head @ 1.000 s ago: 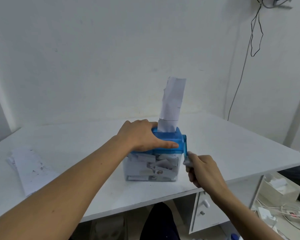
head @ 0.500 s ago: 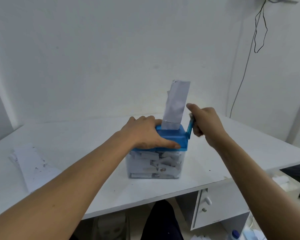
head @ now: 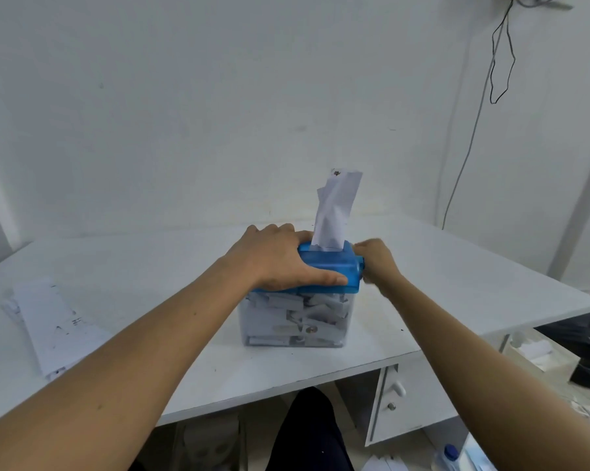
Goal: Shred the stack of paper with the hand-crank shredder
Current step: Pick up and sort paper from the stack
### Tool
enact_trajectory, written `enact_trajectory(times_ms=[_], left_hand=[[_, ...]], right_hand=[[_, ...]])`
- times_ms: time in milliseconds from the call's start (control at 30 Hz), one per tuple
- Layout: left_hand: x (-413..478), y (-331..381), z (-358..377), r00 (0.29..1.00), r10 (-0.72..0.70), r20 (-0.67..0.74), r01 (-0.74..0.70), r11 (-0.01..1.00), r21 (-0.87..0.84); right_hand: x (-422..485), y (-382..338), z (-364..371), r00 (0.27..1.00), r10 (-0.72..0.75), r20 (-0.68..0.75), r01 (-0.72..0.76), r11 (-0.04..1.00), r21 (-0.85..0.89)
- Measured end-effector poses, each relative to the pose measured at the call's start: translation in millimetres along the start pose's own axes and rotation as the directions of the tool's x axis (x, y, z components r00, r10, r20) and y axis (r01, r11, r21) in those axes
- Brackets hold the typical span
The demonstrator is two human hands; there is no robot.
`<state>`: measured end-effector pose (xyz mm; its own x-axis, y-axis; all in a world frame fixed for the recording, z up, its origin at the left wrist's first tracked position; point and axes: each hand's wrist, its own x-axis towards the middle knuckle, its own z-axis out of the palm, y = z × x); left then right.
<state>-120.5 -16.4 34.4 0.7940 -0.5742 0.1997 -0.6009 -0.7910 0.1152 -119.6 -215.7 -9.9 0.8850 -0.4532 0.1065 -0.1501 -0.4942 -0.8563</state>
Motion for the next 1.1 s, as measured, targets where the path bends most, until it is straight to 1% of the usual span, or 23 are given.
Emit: enact_trajectory(times_ms=[167, 233, 300, 400, 500, 633, 733, 767, 867, 967, 1033, 1100], left_hand=[[0.0, 1.9, 0.7, 1.0, -0.019, 0.0, 0.019, 1.0, -0.002], [-0.8, 2.1, 0.5, 0.999, -0.042, 0.007, 0.042, 0.999, 0.012], [-0.1, 2.5, -0.1, 0.998, -0.059, 0.014, 0.059, 0.998, 0.014], [0.9, 3.2, -0.5, 0.997, -0.073, 0.026, 0.073, 0.997, 0.016], [2.6, 3.3, -2.7, 0.995, -0.082, 0.051, 0.081, 0.997, 0.018], [2.4, 6.0, -4.8, 0.993, -0.088, 0.073, 0.088, 0.996, 0.003], [0.7, 5.5, -6.4, 0.996, -0.059, 0.064, 0.059, 0.998, 0.002], [0.5, 4.8, -6.9, 0.996, -0.052, 0.068, 0.053, 0.999, -0.005], [1.9, 6.2, -5.7, 0.998, -0.034, 0.058, 0.034, 0.999, 0.0], [2.6, 5.5, -5.4, 0.998, -0.032, 0.051, 0.034, 0.999, -0.021], [2.4, 4.5, -5.1, 0.998, -0.019, 0.057, 0.02, 1.0, -0.022], [1.8, 5.4, -3.7, 0.999, -0.007, 0.048, 0.008, 1.0, -0.024]], right_hand=[[-13.0, 19.8, 6.4, 0.999, 0.038, -0.014, -0.039, 0.998, -0.049], [-19.3, 21.8, 6.9, 0.998, 0.055, 0.015, -0.054, 0.995, -0.08], [-32.3, 26.3, 6.5, 0.995, 0.085, 0.058, -0.081, 0.995, -0.057], [-61.1, 36.0, -0.5, 0.991, 0.085, 0.101, -0.088, 0.996, 0.021], [-93.2, 34.3, -19.1, 0.994, 0.037, 0.103, -0.046, 0.995, 0.087], [-111.6, 0.3, -47.8, 0.991, -0.033, 0.129, -0.006, 0.957, 0.291], [-95.2, -21.8, -60.6, 0.973, -0.178, 0.15, 0.107, 0.915, 0.389], [-86.6, -27.3, -60.9, 0.967, -0.209, 0.143, 0.137, 0.906, 0.401], [-65.5, -34.6, -58.7, 0.964, -0.241, 0.112, 0.179, 0.901, 0.395], [-49.2, -38.4, -56.3, 0.959, -0.28, 0.033, 0.26, 0.925, 0.277], [-33.8, -37.7, -46.8, 0.962, -0.269, -0.053, 0.273, 0.928, 0.254], [-11.4, -26.4, -31.4, 0.975, -0.198, -0.103, 0.217, 0.949, 0.229]])
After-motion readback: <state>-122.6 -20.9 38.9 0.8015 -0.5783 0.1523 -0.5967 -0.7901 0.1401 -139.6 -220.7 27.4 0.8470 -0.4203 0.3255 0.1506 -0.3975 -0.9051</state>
